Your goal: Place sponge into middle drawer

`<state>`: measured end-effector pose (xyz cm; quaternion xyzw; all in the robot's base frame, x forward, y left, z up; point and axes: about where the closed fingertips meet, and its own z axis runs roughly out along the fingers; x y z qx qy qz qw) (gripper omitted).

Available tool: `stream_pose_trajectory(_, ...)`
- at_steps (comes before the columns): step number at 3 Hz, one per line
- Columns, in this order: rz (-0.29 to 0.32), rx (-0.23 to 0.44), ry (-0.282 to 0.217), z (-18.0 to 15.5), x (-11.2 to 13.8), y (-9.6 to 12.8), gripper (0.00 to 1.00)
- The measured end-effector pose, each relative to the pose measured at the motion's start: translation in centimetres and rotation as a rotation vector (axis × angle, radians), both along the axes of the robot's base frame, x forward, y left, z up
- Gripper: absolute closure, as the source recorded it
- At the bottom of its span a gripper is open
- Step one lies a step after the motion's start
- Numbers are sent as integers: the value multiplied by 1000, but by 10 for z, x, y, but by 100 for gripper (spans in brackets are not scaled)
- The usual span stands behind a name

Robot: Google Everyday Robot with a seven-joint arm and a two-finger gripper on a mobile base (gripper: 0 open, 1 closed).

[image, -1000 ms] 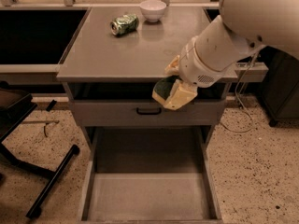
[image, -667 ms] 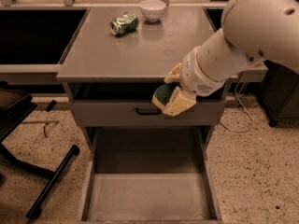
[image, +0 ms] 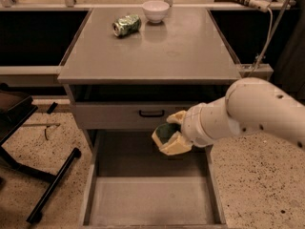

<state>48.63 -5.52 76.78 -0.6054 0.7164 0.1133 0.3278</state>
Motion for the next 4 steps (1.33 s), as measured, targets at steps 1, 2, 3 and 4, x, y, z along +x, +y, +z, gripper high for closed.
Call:
stream_pose_trajectory(1, -75, 82, -27, -44, 3, 19, 100)
stream_pose_trajectory(2, -75, 82, -27, -44, 3, 19, 100)
stream_pose_trajectory(3, -101, 127, -18, -57, 7, 18, 100)
stream_pose_trajectory(4, -149, 188, 14, -103, 3, 29, 100)
